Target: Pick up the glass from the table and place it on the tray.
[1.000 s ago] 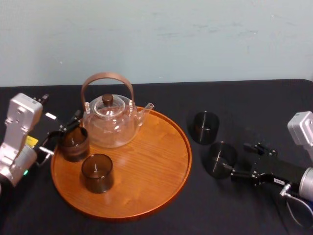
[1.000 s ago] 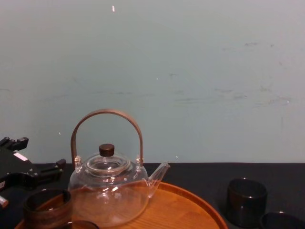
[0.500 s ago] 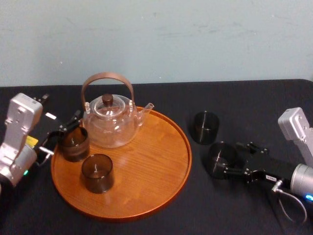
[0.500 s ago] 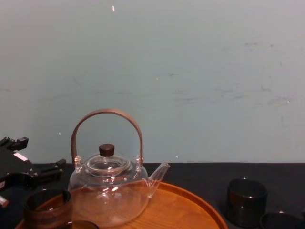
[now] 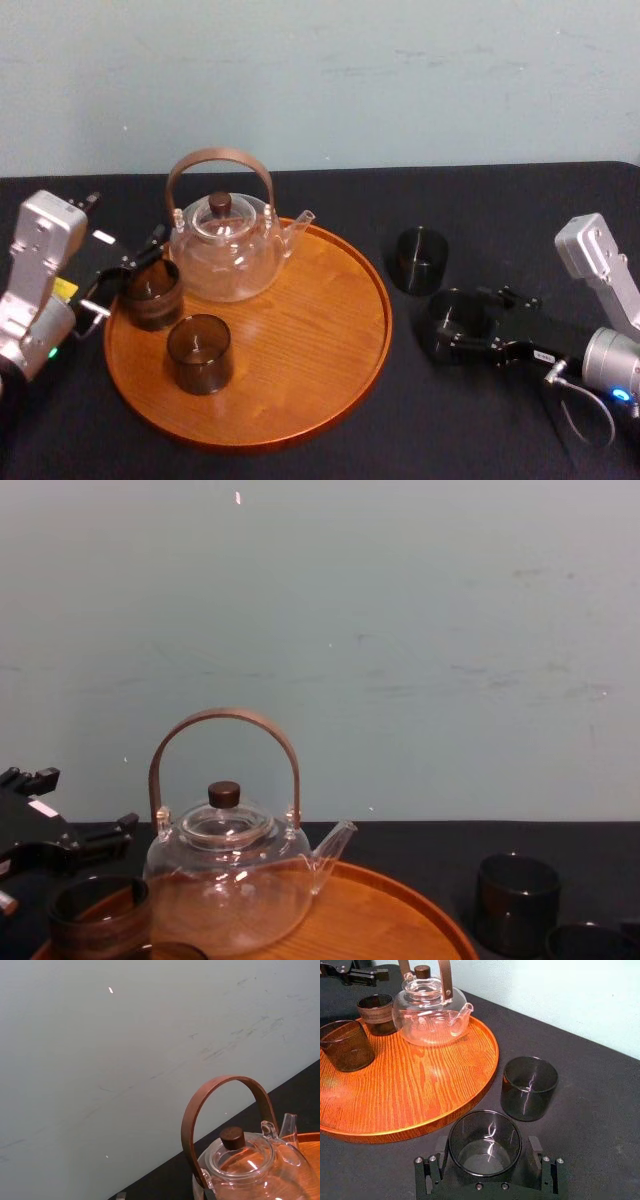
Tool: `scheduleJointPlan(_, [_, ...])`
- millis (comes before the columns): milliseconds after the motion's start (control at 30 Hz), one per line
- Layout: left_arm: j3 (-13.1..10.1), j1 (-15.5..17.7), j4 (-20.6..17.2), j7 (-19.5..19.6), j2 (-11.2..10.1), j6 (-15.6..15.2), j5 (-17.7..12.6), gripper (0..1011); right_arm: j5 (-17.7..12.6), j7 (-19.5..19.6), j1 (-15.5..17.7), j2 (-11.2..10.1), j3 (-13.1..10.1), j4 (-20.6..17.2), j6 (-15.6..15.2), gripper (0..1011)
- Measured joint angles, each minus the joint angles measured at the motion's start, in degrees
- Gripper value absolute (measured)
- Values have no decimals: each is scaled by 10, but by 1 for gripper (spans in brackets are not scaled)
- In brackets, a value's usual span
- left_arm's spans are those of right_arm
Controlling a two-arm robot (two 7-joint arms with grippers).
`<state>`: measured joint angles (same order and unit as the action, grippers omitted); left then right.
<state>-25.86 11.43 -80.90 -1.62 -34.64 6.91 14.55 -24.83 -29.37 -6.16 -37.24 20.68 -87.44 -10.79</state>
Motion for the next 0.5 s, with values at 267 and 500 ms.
scheduleJointPlan(267, [0, 0, 0, 0, 0, 0, 0, 1001, 6, -3, -13, 5, 11, 8, -1, 1002])
scheduleJointPlan(500, [0, 0, 0, 0, 0, 0, 0, 1002, 8, -2, -16, 6, 15, 11, -3, 1002])
